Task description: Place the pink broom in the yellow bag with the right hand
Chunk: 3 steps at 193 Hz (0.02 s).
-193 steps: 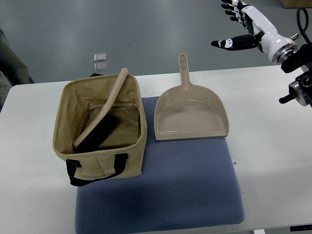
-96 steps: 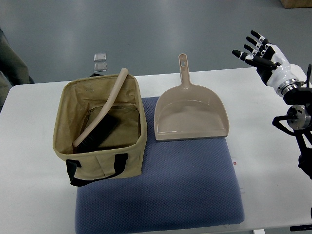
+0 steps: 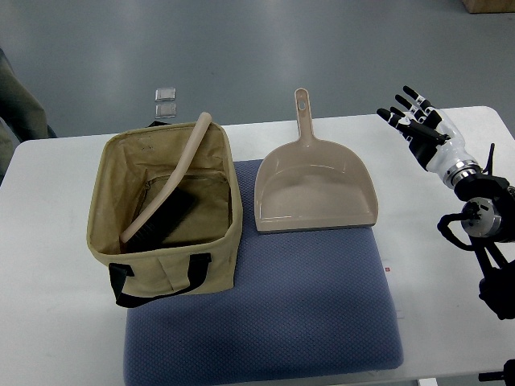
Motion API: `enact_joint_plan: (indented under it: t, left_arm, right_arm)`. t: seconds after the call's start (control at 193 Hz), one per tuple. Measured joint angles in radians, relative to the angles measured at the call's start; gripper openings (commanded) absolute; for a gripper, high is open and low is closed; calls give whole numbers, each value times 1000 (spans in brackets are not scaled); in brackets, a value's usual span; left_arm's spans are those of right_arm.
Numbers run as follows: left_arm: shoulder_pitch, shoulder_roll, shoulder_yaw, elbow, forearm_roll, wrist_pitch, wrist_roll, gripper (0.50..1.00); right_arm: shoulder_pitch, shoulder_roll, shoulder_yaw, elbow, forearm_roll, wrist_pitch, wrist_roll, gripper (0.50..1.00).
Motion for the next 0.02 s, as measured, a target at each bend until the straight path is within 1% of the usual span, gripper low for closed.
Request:
enact_joint_plan:
  t: [0.016]
  left_arm:
    - [0,0,0,0,0,0,0,1000]
  right_arm:
    - [-1,1,0,0,0,0,0,928]
